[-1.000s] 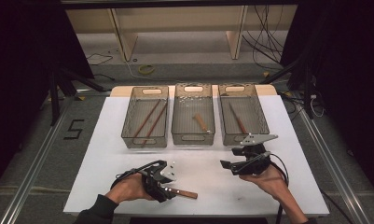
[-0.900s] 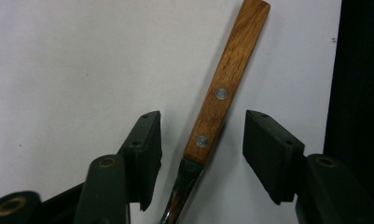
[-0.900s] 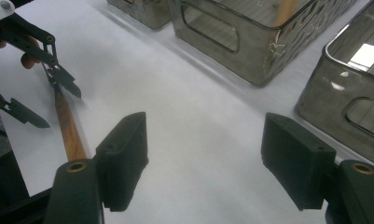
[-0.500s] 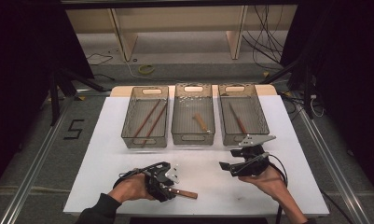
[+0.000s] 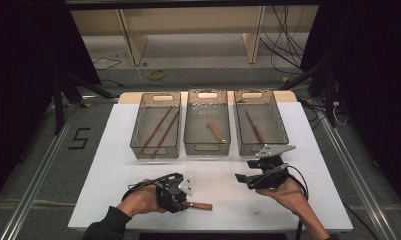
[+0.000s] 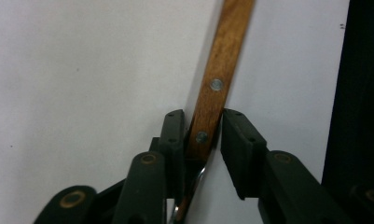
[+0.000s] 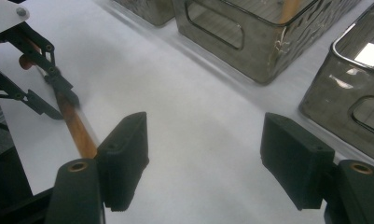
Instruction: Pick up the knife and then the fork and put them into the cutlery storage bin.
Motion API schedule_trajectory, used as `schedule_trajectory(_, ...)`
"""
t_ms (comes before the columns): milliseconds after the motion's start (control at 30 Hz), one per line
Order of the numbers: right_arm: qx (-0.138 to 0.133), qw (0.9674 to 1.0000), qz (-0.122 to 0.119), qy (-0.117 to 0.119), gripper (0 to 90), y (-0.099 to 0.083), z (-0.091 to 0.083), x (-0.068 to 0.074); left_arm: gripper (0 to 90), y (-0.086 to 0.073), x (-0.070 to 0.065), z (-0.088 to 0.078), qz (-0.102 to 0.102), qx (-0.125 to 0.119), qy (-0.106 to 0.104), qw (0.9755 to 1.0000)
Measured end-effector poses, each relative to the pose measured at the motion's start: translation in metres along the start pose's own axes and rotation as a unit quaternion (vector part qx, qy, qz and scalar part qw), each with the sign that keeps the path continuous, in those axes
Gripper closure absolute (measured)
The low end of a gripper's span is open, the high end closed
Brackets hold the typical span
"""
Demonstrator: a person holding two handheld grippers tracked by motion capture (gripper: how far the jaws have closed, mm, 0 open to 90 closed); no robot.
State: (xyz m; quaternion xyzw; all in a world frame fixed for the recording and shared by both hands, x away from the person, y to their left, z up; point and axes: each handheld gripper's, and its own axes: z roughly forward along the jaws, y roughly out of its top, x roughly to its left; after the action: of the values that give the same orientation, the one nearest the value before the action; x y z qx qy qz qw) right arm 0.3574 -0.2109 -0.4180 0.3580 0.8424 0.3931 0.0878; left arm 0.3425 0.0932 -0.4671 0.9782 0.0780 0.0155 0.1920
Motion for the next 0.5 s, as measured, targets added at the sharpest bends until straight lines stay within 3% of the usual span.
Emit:
schedule_trajectory(67, 0.0, 1.0, 0.0, 0.0, 33.0, 0.0001, -0.0001, 0.0001, 75.5, -0.0005, 0.0, -0.0001, 0.005, -0.001, -0.003, 1.0)
schedule_trajectory(233, 0.001, 1.0, -0.001, 0.003, 33.0, 0.0002, 0.0004, 0.0011, 76.4, -0.0018, 0.0007, -0.0003, 0.011, -0.006, -0.007, 0.9999)
schedule_trajectory(500, -0.001, 0.9999, -0.008, 0.014, 33.1, 0.0012, 0.0018, 0.0052, 76.7, 0.0001, -0.0025, -0.0014, 0.019, 0.006, -0.001, 0.9998)
